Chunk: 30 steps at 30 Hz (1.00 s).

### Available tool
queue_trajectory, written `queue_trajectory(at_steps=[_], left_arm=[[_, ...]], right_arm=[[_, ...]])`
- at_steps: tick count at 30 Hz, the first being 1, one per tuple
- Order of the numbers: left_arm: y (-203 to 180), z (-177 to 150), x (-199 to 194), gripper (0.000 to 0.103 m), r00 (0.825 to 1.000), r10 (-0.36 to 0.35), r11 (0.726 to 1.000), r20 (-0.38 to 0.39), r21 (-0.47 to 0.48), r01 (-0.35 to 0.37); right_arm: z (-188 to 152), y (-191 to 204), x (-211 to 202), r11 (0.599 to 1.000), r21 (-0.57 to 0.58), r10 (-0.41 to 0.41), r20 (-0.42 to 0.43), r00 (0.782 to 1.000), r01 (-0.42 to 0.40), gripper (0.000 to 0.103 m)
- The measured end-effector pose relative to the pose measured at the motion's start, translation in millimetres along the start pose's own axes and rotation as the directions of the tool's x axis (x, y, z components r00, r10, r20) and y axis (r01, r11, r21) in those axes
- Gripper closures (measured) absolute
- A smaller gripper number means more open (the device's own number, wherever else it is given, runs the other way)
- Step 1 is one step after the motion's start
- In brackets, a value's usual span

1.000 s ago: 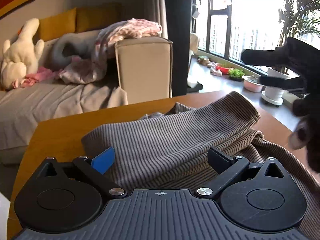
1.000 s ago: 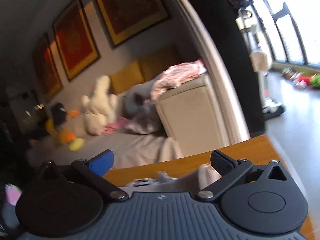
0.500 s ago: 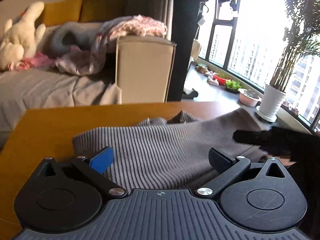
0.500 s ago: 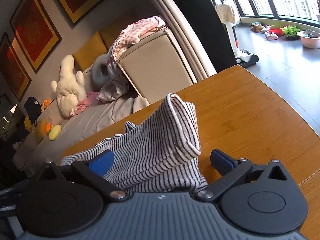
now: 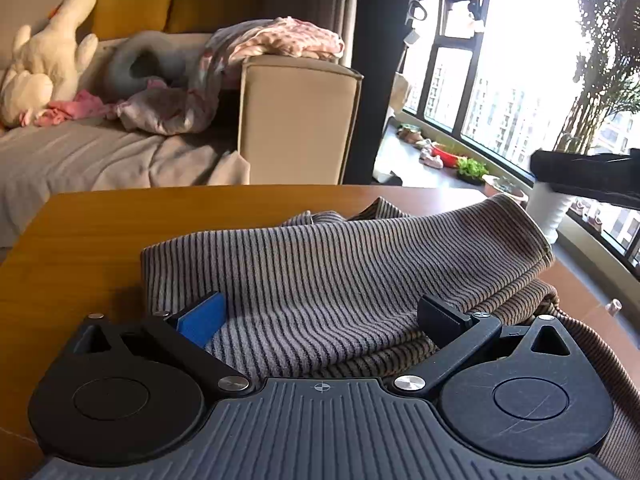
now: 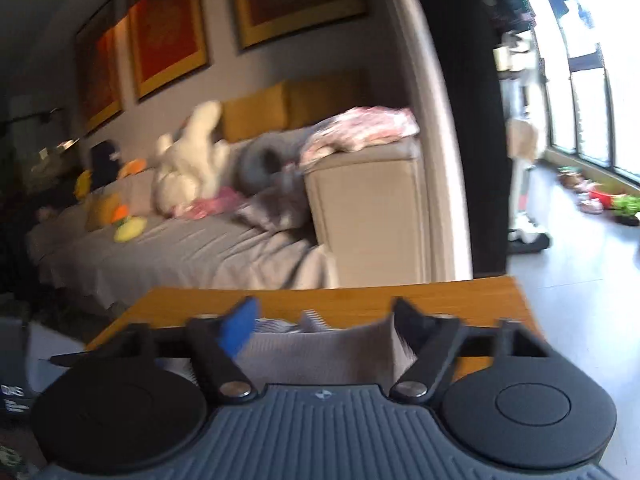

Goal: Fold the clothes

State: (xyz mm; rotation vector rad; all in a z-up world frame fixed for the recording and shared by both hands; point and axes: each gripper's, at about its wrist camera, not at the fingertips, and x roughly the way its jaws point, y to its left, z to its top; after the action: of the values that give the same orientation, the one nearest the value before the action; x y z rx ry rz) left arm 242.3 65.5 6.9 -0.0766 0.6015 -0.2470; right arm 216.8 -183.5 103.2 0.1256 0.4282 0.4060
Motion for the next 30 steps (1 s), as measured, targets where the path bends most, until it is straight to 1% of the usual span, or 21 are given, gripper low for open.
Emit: queue_trajectory(at_steps=[1, 3, 4, 5, 6, 8, 9, 11, 13, 15, 17, 19, 21, 22, 23, 24, 25, 26, 28, 29, 30], left_arm=[[0.3, -0.1, -0.5, 0.000, 1.000, -0.002, 1.000, 0.000, -0.001, 0.002], [0.9, -0.3, -1.4, 0.000, 1.000, -0.007, 1.000, -0.001, -0.003, 0.007], [3.3, 0.8, -1.9, 0.000, 1.000, -0.010, 1.000, -0.013, 0.001, 0.010], [6.8, 2.6, -4.4, 0.000, 1.000, 0.008, 1.000, -0.025, 0.017, -0.008], [10.5, 4.5, -7.0, 0.000, 0.999, 0.026, 0.999, -0.036, 0.032, -0.025], [25.0, 11.9, -17.1, 0.000, 0.997, 0.068, 0.997, -0.026, 0.033, -0.067], [35.9, 17.8, -20.0, 0.000, 0.997, 0.067, 0.998, -0.032, 0.004, -0.067], [60.6, 31.1, -19.7, 0.000, 0.997, 0.025, 0.995, -0.073, -0.091, -0.032], [79.5, 41.1, -14.0, 0.000, 0.994, -0.017, 0.985, -0.112, -0.171, -0.002], [89.2, 47.1, -2.5, 0.000, 0.985, -0.069, 0.976, -0.155, -0.217, 0.035], [91.1, 50.9, 10.7, 0.002, 0.976, -0.098, 0.971, -0.193, -0.235, 0.051], [90.9, 50.5, 23.4, 0.007, 0.969, -0.108, 0.969, -0.220, -0.239, 0.053], [89.7, 49.2, 30.5, 0.010, 0.972, -0.113, 0.976, -0.206, -0.207, 0.070], [88.1, 49.2, 32.9, 0.010, 0.973, -0.116, 0.979, -0.200, -0.187, 0.078], [87.3, 49.5, 35.1, 0.010, 0.973, -0.123, 0.981, -0.194, -0.171, 0.090], [86.5, 49.7, 37.3, 0.010, 0.974, -0.130, 0.983, -0.188, -0.156, 0.101], [85.7, 50.0, 39.5, 0.010, 0.974, -0.137, 0.984, -0.182, -0.140, 0.113], [84.8, 50.9, 42.0, 0.010, 0.974, -0.142, 0.985, -0.178, -0.126, 0.120], [83.1, 53.1, 46.8, 0.011, 0.972, -0.155, 0.985, -0.179, -0.099, 0.139], [82.8, 54.2, 48.1, 0.016, 0.971, -0.158, 0.985, -0.178, -0.097, 0.142], [82.5, 55.2, 49.4, 0.021, 0.971, -0.161, 0.985, -0.177, -0.095, 0.145]], right_arm=[[-1.0, 2.2, 8.7, 1.000, 0.002, 0.011, -0.027, 1.000, -0.011, 0.049], [-5.8, 2.9, 36.1, 1.000, 0.017, -0.006, -0.112, 0.994, 0.007, 0.049], [-12.3, -1.8, 49.7, 0.999, 0.035, -0.026, -0.181, 0.983, 0.033, 0.049], [-18.9, -6.0, 60.3, 0.998, 0.044, -0.040, -0.232, 0.972, 0.052, 0.053], [-25.8, -7.9, 60.0, 0.999, 0.025, -0.039, -0.224, 0.974, 0.045, 0.056], [-31.2, -7.4, 54.2, 0.999, -0.009, -0.042, -0.229, 0.973, 0.041, 0.056], [-30.9, -6.5, 50.0, 0.999, -0.022, -0.044, -0.238, 0.970, 0.040, 0.056], [-23.5, -11.2, 43.6, 0.999, -0.024, -0.037, -0.243, 0.969, 0.032, 0.056], [-12.8, -19.1, 37.3, 0.999, -0.022, -0.050, -0.216, 0.975, 0.046, 0.050], [-1.3, -33.7, 32.3, 0.998, 0.005, -0.068, -0.186, 0.980, 0.070, 0.025], [-0.3, -51.8, 36.6, 0.996, 0.050, -0.060, -0.225, 0.973, 0.073, 0.024], [-4.9, -68.2, 56.4, 0.991, 0.108, -0.044, -0.292, 0.955, 0.078, 0.024], [-12.7, -84.6, 68.9, 0.982, 0.175, -0.010, -0.336, 0.942, 0.073, 0.025], [-14.2, -90.0, 70.7, 0.978, 0.202, 0.021, -0.327, 0.945, 0.049, 0.026], [-14.3, -93.0, 74.3, 0.976, 0.216, 0.054, -0.327, 0.943, 0.019, 0.030], [-13.1, -95.4, 80.1, 0.973, 0.231, 0.087, -0.331, 0.940, -0.009, 0.036], [-11.9, -97.1, 85.9, 0.969, 0.243, 0.119, -0.334, 0.935, -0.037, 0.039], [-10.5, -96.8, 91.8, 0.968, 0.243, 0.144, -0.339, 0.930, -0.061, 0.041], [-7.8, -96.1, 103.5, 0.964, 0.244, 0.193, -0.349, 0.917, -0.110, 0.042], [-6.2, -95.5, 109.7, 0.961, 0.244, 0.215, -0.354, 0.910, -0.132, 0.048], [-4.1, -94.3, 117.1, 0.959, 0.243, 0.226, -0.362, 0.904, -0.143, 0.059]])
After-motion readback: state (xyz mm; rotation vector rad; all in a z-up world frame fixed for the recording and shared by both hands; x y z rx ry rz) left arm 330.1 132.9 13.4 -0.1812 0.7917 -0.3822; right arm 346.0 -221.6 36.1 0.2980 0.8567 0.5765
